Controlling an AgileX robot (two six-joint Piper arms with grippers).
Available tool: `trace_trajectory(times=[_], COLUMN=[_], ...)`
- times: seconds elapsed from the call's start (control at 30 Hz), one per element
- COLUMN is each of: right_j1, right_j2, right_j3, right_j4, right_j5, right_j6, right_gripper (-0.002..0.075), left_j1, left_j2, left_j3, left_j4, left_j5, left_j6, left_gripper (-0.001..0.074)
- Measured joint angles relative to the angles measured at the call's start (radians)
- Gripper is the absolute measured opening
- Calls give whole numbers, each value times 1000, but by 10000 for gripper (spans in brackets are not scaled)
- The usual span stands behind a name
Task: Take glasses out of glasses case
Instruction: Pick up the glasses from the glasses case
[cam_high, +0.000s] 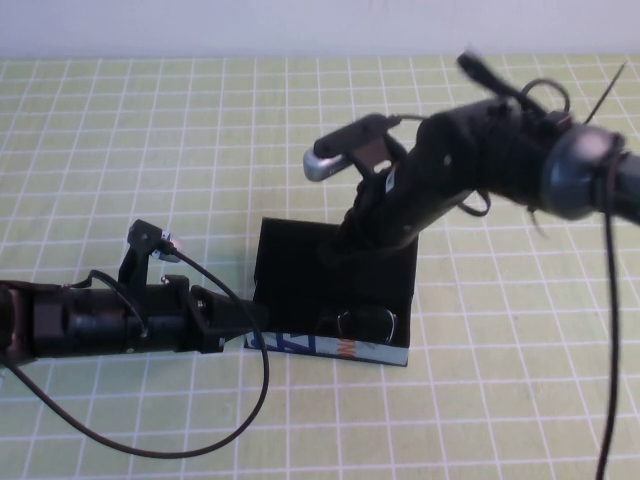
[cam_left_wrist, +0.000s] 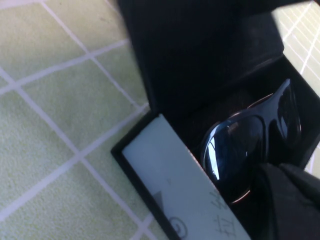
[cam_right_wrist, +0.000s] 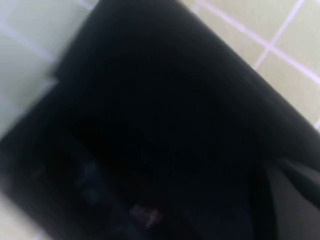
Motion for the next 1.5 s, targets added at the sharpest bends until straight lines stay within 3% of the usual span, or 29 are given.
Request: trace_trajectory(times=[0.27, 0.4, 0.5, 0.63, 0.73, 0.83, 1.5], right_j1=[0, 11, 22, 31, 33, 36, 42], right_j2=[-130, -132, -124, -98, -67, -39, 36], right_j3=[0, 0, 0, 0, 0, 0, -1], right_j4=[231, 267, 274, 266, 242, 227, 202], right_j5=[209, 327, 344, 344, 338, 304, 185], right_j6=[-421, -629, -736, -851, -897, -911, -915], right_gripper=[-17, 0, 69, 251, 323, 340, 330], left_j1=[0, 0, 0, 0, 0, 0, 0], left_j2=[0, 0, 0, 0, 0, 0, 0], left_j3=[0, 0, 0, 0, 0, 0, 0], left_j4=[0, 0, 0, 0, 0, 0, 0], left_j5=[0, 0, 0, 0, 0, 0, 0], left_j6=[0, -2, -4, -5, -7, -9, -14], left_gripper=[-4, -4, -4, -4, -4, -4, -4])
